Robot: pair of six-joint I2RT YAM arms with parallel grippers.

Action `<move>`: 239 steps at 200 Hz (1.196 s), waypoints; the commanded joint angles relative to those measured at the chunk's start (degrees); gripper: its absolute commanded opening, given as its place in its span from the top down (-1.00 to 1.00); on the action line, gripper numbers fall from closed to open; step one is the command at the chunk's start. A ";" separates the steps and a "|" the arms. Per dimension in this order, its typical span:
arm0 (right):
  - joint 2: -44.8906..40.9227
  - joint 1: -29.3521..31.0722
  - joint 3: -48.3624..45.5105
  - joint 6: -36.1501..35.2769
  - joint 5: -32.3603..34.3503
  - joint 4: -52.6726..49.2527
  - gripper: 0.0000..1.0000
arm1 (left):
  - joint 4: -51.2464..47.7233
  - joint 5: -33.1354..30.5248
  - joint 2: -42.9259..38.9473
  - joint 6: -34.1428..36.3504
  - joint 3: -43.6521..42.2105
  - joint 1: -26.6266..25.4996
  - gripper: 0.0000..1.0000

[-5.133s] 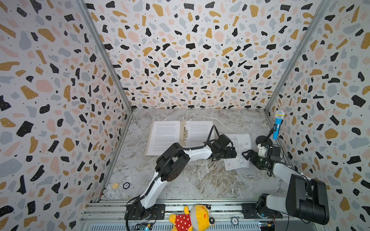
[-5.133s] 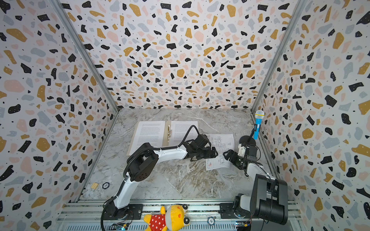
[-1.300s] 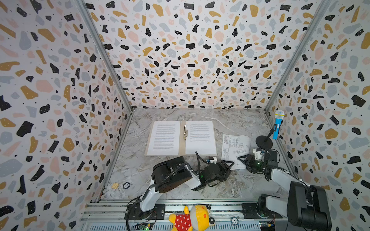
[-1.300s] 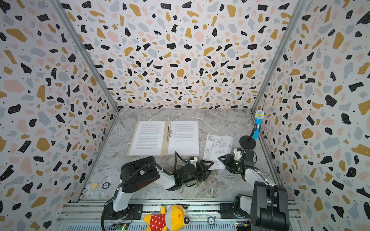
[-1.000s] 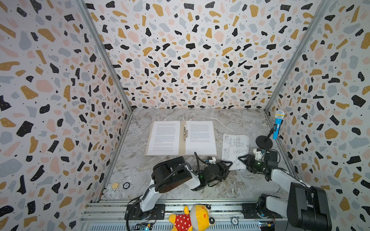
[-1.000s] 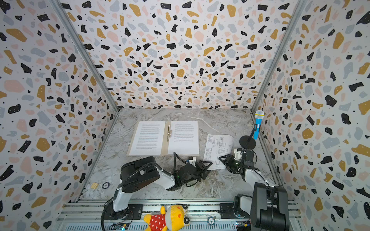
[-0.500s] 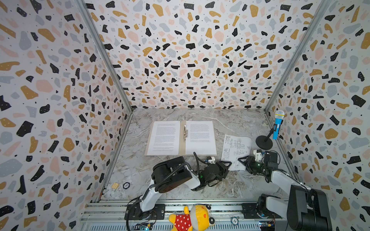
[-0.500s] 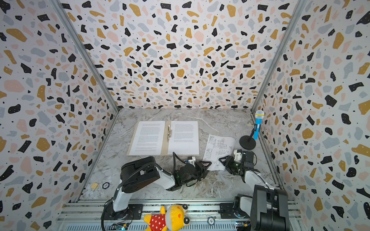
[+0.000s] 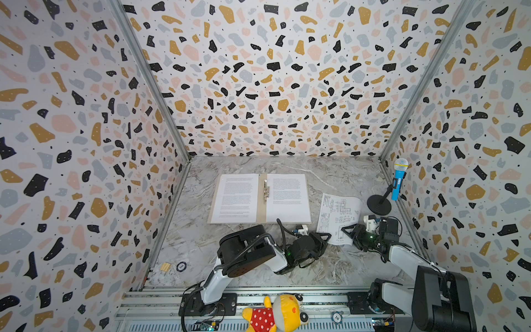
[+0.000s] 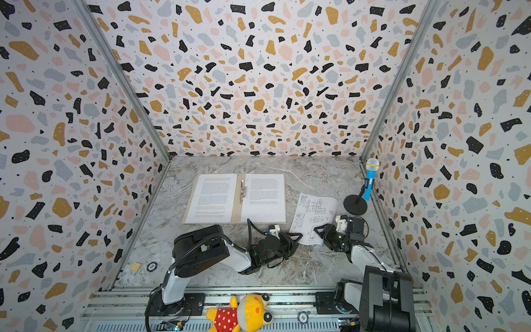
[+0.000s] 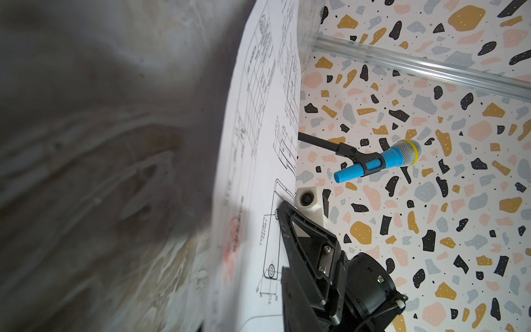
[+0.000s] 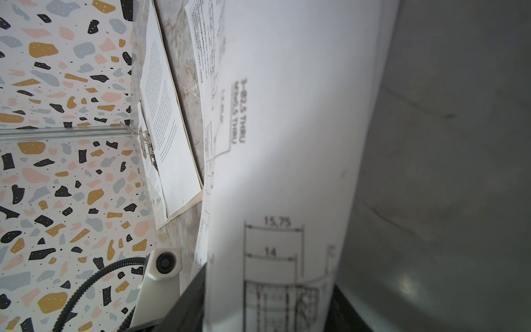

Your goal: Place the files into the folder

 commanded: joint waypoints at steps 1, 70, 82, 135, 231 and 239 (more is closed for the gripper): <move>-0.98 0.29 -0.07 -0.83 0.31 -1.64 -0.08 | 3.15 -0.91 -1.57 0.38 -0.24 -0.37 0.59; -1.08 0.27 0.43 -0.91 -0.08 -1.78 -0.12 | 3.79 -1.27 -2.08 1.41 -0.04 -0.35 0.85; -1.27 0.25 0.55 -1.00 -0.07 -1.98 -0.13 | 3.72 -1.35 -2.28 1.65 0.04 -0.35 0.89; -1.86 0.14 0.84 -0.74 0.03 -2.50 -0.18 | 3.36 -1.95 -3.52 2.83 -0.11 -0.26 0.99; -2.14 -7.15 -1.17 0.62 -10.17 0.12 -0.90 | -6.40 -1.53 -11.15 9.13 0.93 2.32 1.00; -2.16 -7.45 -1.35 0.42 -10.36 0.24 -0.91 | -6.42 -1.45 -11.49 9.26 0.79 2.54 1.00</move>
